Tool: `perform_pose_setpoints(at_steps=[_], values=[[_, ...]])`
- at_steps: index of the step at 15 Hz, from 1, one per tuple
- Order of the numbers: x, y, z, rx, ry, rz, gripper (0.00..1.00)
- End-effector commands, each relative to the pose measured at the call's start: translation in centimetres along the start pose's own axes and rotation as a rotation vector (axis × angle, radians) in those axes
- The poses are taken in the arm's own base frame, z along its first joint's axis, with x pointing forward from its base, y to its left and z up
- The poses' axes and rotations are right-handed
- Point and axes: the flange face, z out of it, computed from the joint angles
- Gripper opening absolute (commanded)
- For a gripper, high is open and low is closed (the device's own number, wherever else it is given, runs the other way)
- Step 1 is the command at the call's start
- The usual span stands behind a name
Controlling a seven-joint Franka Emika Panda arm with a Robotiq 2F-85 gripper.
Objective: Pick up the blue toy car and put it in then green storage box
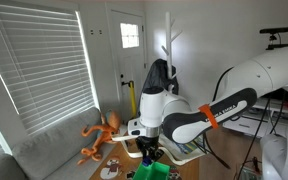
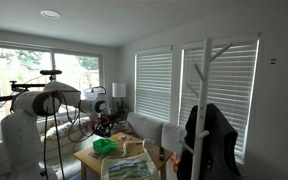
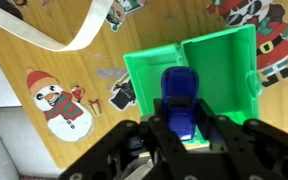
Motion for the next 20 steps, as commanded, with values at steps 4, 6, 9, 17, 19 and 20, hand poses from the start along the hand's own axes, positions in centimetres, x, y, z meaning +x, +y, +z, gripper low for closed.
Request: perform_pose_setpoints(at_steps=[4, 6, 9, 17, 19, 20], values=[[3.0, -5.2, -0.1, 0.044, -0.114, -0.079, 0.10], [3.2, -5.8, 0.9, 0.065, -0.157, -0.125, 0.10], [2.7, -5.8, 2.0, 0.029, -0.177, -0.149, 0.10], [2.8, -4.4, 4.1, -0.004, -0.143, -0.242, 0.10], [2.9, -4.5, 4.4, 0.017, -0.131, -0.242, 0.10], [2.9, -4.6, 4.5, 0.029, -0.129, -0.241, 0.10]])
